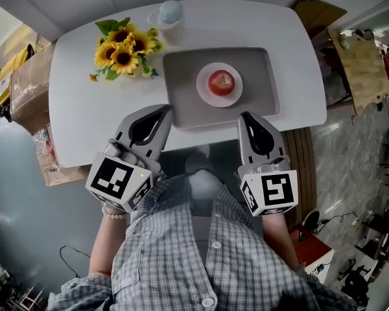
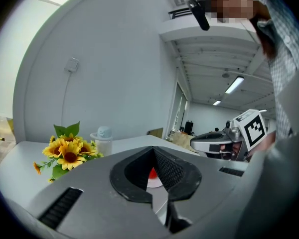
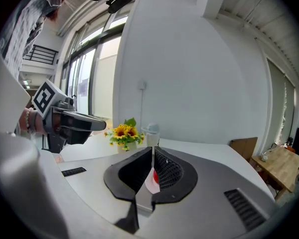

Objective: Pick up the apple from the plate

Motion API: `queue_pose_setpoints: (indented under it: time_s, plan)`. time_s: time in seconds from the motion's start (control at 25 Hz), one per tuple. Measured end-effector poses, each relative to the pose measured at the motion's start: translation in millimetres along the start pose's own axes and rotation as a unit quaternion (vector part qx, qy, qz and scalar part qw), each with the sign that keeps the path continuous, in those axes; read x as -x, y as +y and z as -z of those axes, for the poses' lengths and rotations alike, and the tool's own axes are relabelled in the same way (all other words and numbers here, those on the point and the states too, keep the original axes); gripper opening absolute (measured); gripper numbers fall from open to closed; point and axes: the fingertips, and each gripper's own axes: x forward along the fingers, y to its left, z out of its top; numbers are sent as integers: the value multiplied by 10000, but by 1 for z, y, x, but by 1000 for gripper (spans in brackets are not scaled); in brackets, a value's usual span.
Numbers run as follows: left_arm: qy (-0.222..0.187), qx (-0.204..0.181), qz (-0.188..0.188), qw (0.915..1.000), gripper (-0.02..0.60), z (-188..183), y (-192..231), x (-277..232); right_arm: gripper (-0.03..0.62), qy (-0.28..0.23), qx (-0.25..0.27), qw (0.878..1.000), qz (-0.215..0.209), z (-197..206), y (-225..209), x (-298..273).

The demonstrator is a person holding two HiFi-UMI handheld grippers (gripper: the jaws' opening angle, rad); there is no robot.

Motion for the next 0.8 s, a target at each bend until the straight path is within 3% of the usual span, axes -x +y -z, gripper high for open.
queue_pose_setpoints:
  time_s: [0.56,0.8]
  plan:
    - [571,730,-733,9930,11,34,15,-64,29,598,201,9968,-496,39,-76,-47]
    - [1107,770,-978,9860,11,61,31,-90,29,1084,383,9911,-673,73,-93,-73]
